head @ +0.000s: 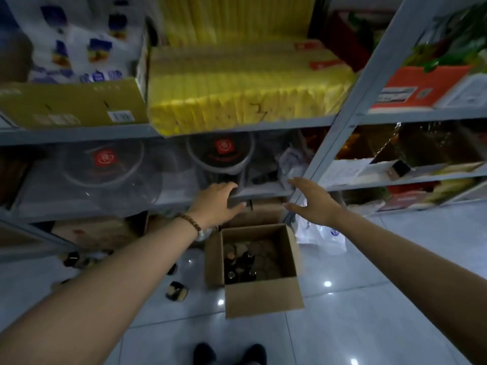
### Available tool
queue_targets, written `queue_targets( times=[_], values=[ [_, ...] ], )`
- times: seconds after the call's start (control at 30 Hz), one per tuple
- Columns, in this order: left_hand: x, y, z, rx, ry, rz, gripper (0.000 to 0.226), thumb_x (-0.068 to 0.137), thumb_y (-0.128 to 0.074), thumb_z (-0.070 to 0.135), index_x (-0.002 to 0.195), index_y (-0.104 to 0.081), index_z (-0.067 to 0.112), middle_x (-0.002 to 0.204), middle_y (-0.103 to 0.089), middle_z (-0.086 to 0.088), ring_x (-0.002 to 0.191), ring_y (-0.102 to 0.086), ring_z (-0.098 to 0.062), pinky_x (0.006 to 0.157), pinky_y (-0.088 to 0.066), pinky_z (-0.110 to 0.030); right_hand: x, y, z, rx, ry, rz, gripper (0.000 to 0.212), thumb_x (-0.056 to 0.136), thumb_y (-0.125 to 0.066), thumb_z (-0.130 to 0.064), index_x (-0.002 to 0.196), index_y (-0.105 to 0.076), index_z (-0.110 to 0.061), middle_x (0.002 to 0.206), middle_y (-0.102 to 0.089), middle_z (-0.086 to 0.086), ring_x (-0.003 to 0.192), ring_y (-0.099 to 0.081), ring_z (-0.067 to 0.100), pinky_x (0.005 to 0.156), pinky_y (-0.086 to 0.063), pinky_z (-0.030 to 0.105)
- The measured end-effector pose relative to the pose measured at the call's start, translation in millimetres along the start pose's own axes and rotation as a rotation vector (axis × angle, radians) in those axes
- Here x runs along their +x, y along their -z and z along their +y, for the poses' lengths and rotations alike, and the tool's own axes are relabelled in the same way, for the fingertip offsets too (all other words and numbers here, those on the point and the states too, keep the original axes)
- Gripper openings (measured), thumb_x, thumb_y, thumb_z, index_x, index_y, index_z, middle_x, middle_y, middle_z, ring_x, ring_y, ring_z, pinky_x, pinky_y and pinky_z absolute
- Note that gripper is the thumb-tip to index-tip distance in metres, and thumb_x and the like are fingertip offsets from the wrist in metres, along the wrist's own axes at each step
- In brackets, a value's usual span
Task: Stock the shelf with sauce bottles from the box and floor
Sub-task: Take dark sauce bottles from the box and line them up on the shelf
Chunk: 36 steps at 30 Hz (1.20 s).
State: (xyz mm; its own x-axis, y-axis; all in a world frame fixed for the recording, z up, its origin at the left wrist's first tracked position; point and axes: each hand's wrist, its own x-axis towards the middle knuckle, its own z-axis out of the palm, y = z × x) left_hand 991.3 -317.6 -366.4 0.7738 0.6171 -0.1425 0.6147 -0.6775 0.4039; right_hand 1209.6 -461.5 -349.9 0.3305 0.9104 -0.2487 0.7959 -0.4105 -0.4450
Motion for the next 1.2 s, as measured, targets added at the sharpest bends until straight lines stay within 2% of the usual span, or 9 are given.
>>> queue_targets(
  times=[0.2, 0.37, 0.5, 0.7, 0.8, 0.93, 1.03, 1.1, 1.2],
  values=[
    [12, -114, -45, -0.046, 0.13, -0.192, 0.055, 0.088, -0.049, 0.054, 0.13, -0.045, 0.018, 0.125, -0.057, -0.005, 0.106, -0.056, -0.022, 0.083, -0.05, -0.036, 10, -106, 65, 0.133, -0.07, -0.115, 0.054, 0.084, -0.069, -0.026, 0.132, -0.048, -0.013, 0.137, -0.049, 0.009, 0.128, -0.044, 0.027, 0.103, -0.032, 0.029],
    [21, -207, -81, -0.135, 0.266, -0.264, 0.059, 0.089, -0.053, 0.048, 0.137, -0.04, 0.015, 0.132, -0.052, -0.008, 0.114, -0.053, -0.023, 0.089, -0.047, -0.033, 38, -200, 119, 0.159, -0.128, -0.23, 0.062, 0.084, -0.069, -0.029, 0.138, -0.042, -0.013, 0.143, -0.043, 0.012, 0.13, -0.042, 0.028, 0.104, -0.035, 0.028],
    [28, -283, -116, -0.192, 0.394, -0.27, 0.07, 0.087, -0.052, 0.055, 0.141, -0.034, 0.015, 0.138, -0.048, -0.007, 0.12, -0.051, -0.024, 0.092, -0.046, -0.035, 66, -274, 155, 0.215, -0.149, -0.274, 0.063, 0.084, -0.068, -0.035, 0.139, -0.041, -0.022, 0.144, -0.042, 0.004, 0.128, -0.043, 0.02, 0.091, -0.028, 0.013],
    [38, -389, -163, -0.314, 0.483, -0.199, 0.073, 0.084, -0.057, 0.055, 0.142, -0.032, 0.019, 0.14, -0.046, -0.005, 0.124, -0.047, -0.023, 0.097, -0.044, -0.039, 101, -378, 186, 0.277, -0.193, -0.345, 0.068, 0.084, -0.068, -0.038, 0.142, -0.036, -0.021, 0.146, -0.039, 0.003, 0.131, -0.041, 0.02, 0.104, -0.032, 0.026],
    [46, -431, -178, -0.315, 0.421, -0.121, 0.069, 0.083, -0.063, 0.048, 0.141, -0.036, 0.021, 0.137, -0.05, -0.003, 0.122, -0.048, -0.023, 0.091, -0.042, -0.029, 121, -418, 195, 0.277, -0.193, -0.353, 0.072, 0.082, -0.07, -0.036, 0.143, -0.035, -0.02, 0.147, -0.038, 0.002, 0.133, -0.038, 0.019, 0.105, -0.03, 0.025],
    [60, -471, -196, -0.322, 0.291, -0.054, 0.066, 0.081, -0.065, 0.046, 0.138, -0.042, 0.022, 0.139, -0.048, -0.003, 0.134, -0.036, -0.023, 0.094, -0.034, -0.023, 144, -460, 207, 0.299, -0.195, -0.335, 0.068, 0.081, -0.071, -0.035, 0.14, -0.039, -0.024, 0.142, -0.043, 0.0, 0.128, -0.043, 0.018, 0.102, -0.036, 0.027],
    [68, -495, -214, -0.11, 0.253, -0.075, 0.061, 0.083, -0.057, 0.056, 0.138, -0.042, 0.033, 0.149, -0.037, -0.004, 0.145, 0.001, -0.022, 0.114, 0.002, -0.036, 159, -484, 215, 0.308, -0.195, -0.287, 0.055, 0.08, -0.072, -0.032, 0.131, -0.051, -0.025, 0.131, -0.055, -0.001, 0.121, -0.051, 0.017, 0.099, -0.044, 0.029],
    [73, -508, -223, 0.021, 0.188, -0.021, 0.057, 0.081, -0.054, 0.062, 0.133, -0.047, 0.038, 0.143, -0.046, 0.003, 0.145, 0.004, -0.024, 0.107, 0.027, -0.034, 165, -497, 219, 0.294, -0.186, -0.266, 0.047, 0.08, -0.073, -0.03, 0.124, -0.058, -0.024, 0.123, -0.061, -0.001, 0.115, -0.056, 0.017, 0.094, -0.047, 0.03],
    [79, -520, -224, 0.098, 0.162, 0.052, 0.047, 0.076, -0.058, 0.063, 0.117, -0.059, 0.041, 0.125, -0.062, 0.007, 0.144, 0.002, -0.025, 0.102, 0.035, -0.035, 169, -511, 223, 0.243, -0.19, -0.21, 0.042, 0.08, -0.073, -0.028, 0.12, -0.06, -0.024, 0.116, -0.065, -0.001, 0.108, -0.059, 0.018, 0.088, -0.052, 0.034]
  ],
)
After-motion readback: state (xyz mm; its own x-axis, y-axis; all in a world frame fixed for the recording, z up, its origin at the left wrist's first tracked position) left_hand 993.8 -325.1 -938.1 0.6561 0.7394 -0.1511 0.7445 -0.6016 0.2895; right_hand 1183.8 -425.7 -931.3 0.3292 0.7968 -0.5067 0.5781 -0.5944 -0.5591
